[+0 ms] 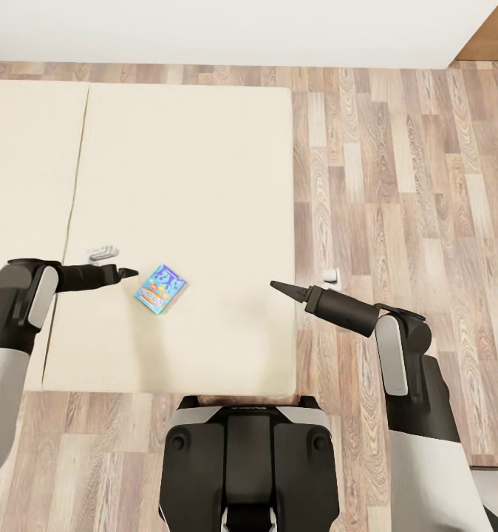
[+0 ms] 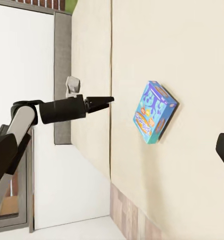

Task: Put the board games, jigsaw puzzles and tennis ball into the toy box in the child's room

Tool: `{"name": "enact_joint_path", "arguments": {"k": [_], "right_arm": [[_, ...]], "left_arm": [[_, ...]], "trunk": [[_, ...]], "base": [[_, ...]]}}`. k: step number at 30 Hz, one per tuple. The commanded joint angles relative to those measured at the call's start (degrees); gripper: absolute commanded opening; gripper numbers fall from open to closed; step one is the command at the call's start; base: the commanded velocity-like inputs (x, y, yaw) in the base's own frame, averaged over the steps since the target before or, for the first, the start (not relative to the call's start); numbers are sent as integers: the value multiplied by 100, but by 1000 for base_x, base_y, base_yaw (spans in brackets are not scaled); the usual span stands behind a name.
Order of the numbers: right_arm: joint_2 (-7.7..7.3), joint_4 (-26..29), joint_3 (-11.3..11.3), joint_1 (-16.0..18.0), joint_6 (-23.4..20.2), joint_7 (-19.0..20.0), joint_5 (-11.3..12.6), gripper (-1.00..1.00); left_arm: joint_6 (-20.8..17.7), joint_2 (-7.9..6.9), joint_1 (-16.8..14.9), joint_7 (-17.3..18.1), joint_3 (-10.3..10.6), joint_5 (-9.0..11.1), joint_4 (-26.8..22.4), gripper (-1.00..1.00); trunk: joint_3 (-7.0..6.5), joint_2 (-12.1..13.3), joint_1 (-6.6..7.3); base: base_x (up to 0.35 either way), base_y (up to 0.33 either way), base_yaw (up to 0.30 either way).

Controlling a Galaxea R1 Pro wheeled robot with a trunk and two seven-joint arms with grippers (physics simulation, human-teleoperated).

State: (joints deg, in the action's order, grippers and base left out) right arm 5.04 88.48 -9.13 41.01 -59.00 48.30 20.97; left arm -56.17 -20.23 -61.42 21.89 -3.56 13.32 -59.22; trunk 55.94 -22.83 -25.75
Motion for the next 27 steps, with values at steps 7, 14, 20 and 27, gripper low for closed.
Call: {"name": "enact_joint_path", "arguments": {"k": [7,14,20,27], "right_arm": [[6,2,-10,5,-16,35,-50,100],[6,-3,-3,3,-15,-254,-47,100],[6,2,1,3,-18,-416,-41,100],[6,2,-4,3,-23,-431,-40,100]], "left_arm": [[172,204,-396,-155,24,-34,821,100],[570,456,-865,-395,33,-47,1824,100],[1020,814,-1306,-723,43,-68,2808,100],[1193,1031,-1461,-929,54,-176,3215,100]], "trunk": [[6,-9,-3],[6,-9,-3],[6,-9,-3],[6,-9,-3]], "base": [[0,0,0],[0,0,0],[0,0,0],[0,0,0]]}}
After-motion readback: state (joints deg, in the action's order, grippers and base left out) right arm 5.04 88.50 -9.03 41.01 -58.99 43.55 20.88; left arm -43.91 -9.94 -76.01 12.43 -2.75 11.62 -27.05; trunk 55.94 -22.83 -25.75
